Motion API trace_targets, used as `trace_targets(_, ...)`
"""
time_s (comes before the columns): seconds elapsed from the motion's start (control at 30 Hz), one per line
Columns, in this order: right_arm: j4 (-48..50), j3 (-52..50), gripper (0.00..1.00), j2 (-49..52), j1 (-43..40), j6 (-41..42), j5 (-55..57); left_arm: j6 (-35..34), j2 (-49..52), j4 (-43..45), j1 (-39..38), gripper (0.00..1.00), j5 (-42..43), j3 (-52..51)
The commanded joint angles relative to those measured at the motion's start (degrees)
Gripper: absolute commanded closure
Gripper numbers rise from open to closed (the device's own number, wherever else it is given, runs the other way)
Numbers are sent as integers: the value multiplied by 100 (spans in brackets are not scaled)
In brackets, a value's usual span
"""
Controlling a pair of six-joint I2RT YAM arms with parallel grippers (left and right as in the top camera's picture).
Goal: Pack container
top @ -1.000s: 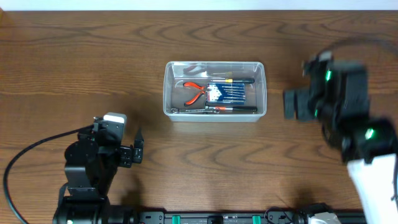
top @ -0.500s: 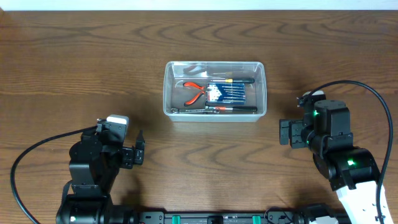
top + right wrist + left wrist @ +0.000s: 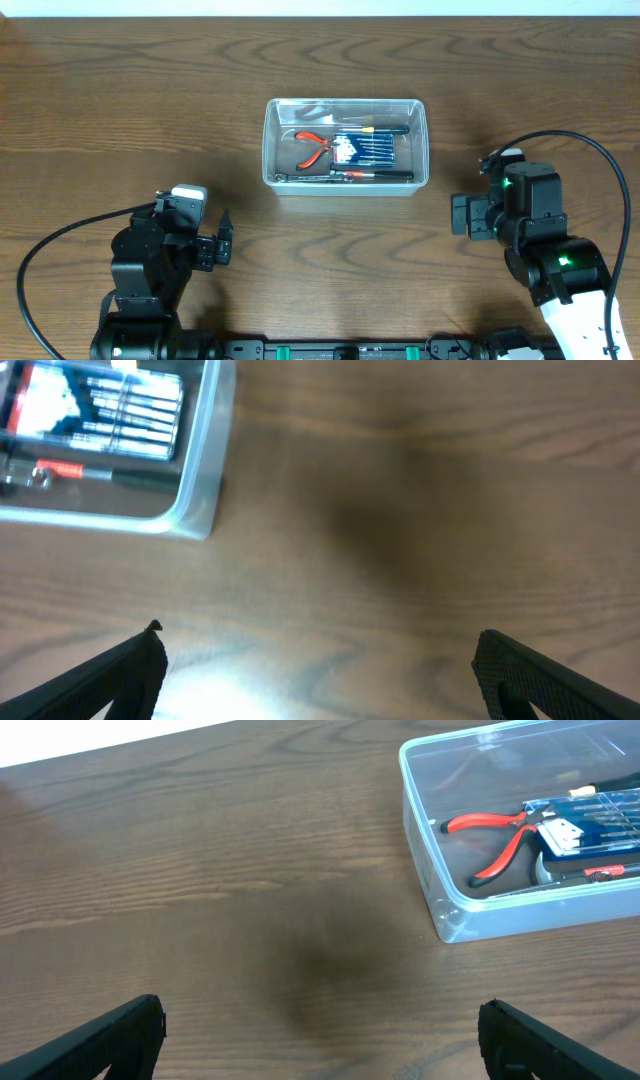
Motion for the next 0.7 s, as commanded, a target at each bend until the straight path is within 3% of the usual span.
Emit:
trace_targets(0.0, 328, -11, 1, -184, -50, -50, 142, -50, 17, 4, -28, 2, -48, 2)
trace_targets(0.13, 1130, -439, 1, -1211, -160, -76, 85, -50, 17, 2, -28, 2, -48, 2)
trace_targets(0.37, 2789, -2371, 1, -3661, -540, -444, 70, -50, 17, 4, -28, 2, -48, 2)
trace_targets(0.5, 4369, -3576, 1, -4054, -577, -1158, 52, -50, 17, 4, -28, 2, -48, 2)
trace_targets(0.67, 4767, -4356, 1, -4422, -577, -1274, 50, -50, 17, 4, -28, 2, -48, 2)
